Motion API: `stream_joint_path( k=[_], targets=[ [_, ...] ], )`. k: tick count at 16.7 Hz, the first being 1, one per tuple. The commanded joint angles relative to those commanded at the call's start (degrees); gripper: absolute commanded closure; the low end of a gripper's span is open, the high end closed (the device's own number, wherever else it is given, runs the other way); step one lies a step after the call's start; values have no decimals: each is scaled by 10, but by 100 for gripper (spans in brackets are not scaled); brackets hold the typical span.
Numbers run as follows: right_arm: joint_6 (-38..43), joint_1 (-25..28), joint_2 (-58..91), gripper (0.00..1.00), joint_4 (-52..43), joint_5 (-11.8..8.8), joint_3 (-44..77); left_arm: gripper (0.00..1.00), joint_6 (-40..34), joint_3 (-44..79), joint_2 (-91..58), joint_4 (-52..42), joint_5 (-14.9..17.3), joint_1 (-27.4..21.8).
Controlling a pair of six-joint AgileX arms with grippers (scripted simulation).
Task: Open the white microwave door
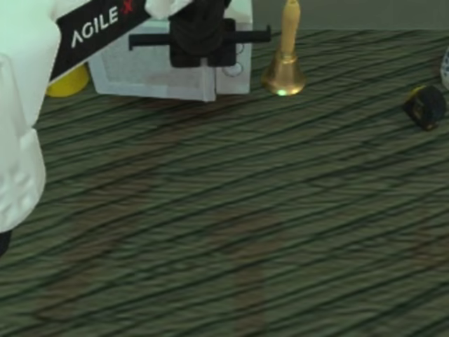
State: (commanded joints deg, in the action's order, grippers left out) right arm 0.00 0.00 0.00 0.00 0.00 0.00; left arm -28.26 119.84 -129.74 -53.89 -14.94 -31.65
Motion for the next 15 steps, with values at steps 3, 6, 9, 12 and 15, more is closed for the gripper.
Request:
stream_joint_path(
  k=[3,6,9,12,15],
  targets=[
    [0,0,0,0,0,0,0,100,21,-35,23,18,5,4],
    [0,0,0,0,0,0,0,100,47,-80,52,41,17,7],
    [0,0,0,0,0,0,0,100,55,-94,61,49,22,8],
    [0,0,0,0,0,0,0,100,55,-94,61,49,22,8],
    [0,0,0,0,0,0,0,100,55,-94,61,49,22,8]
  ],
)
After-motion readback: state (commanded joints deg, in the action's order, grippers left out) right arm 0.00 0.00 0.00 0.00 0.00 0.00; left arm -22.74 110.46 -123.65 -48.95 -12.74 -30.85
